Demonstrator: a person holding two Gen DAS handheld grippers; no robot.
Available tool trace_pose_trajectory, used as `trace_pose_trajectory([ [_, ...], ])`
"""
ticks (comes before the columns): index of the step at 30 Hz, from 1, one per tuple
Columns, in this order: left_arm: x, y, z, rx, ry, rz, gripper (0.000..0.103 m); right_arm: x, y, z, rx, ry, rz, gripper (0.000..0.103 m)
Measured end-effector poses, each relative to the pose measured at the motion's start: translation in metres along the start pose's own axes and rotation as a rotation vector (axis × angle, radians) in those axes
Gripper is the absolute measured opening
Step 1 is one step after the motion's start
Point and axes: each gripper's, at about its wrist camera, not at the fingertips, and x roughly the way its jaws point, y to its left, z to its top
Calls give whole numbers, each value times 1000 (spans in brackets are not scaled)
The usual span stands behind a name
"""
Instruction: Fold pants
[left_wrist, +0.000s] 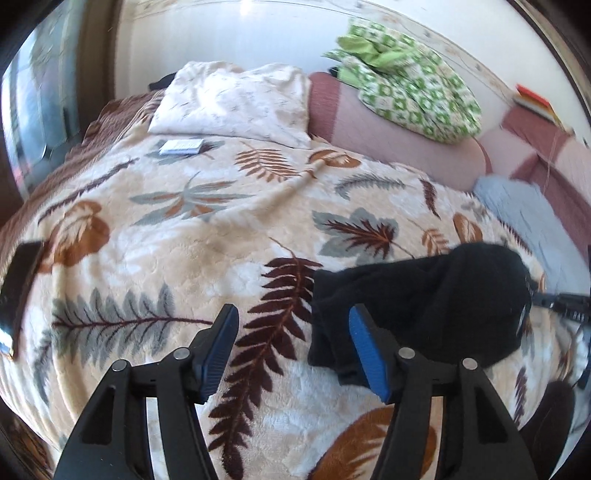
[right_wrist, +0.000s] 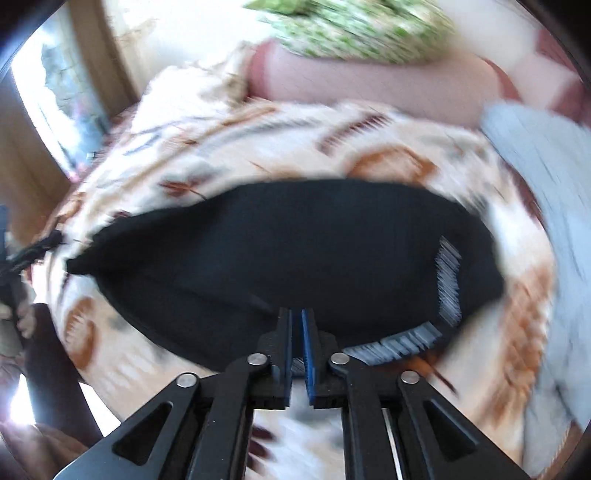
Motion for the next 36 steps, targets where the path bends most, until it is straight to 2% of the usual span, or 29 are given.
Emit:
trace_pose_trajectory([
  [1, 1, 4, 1, -33, -4, -5, 62, 4, 19, 11, -29, -12, 29, 23],
  [3, 4, 13, 3, -105, -18, -25, 62, 15, 57, 30, -88, -30, 92, 65],
  [4, 5, 18, 5, -131, -24, -29, 62, 21, 80, 39, -127, -42, 119, 68],
  [5, 5, 23, 6, -154, -32, -26, 62, 28, 103, 48, -164, -52, 127, 66],
  [7, 6, 31, 9, -178, -49, -13, 62, 50, 153, 62, -244, -13, 156, 57],
  [8, 6, 34, 10, -187, -58, -8, 62, 59, 170, 65, -266, 2, 175, 46],
  [9, 5, 38, 10, -194, -71, -7, 62, 68, 189, 68, -294, 18, 192, 44],
  [14, 6, 51, 5, -204, -108, -7, 62, 115, 263, 75, -396, 73, 221, 44],
  [17, 8, 58, 1, -207, -114, -14, 62, 143, 285, 74, -446, 112, 174, 43],
  [18, 9, 60, 0, -208, -114, -14, 62, 149, 290, 72, -460, 133, 157, 27],
  [19, 10, 61, -1, -213, -113, -18, 62, 158, 293, 71, -477, 156, 110, 17],
  [21, 12, 66, -3, -227, -110, -38, 62, 156, 287, 74, -461, 161, 107, 11],
  [24, 13, 69, -3, -247, -115, -59, 62, 146, 278, 87, -398, 138, 125, 9],
  [29, 13, 69, -4, -243, -115, -69, 62, 155, 280, 117, -346, 110, 83, 10],
  [30, 13, 69, -4, -240, -115, -66, 62, 160, 282, 122, -340, 112, 77, 14],
  [33, 14, 69, -5, -243, -113, -71, 62, 175, 280, 131, -281, 139, 121, 16],
  [35, 15, 69, -6, -247, -105, -80, 63, 166, 272, 135, -221, 103, 156, 18],
  [36, 16, 69, -6, -249, -101, -84, 63, 158, 266, 136, -196, 77, 171, 26],
])
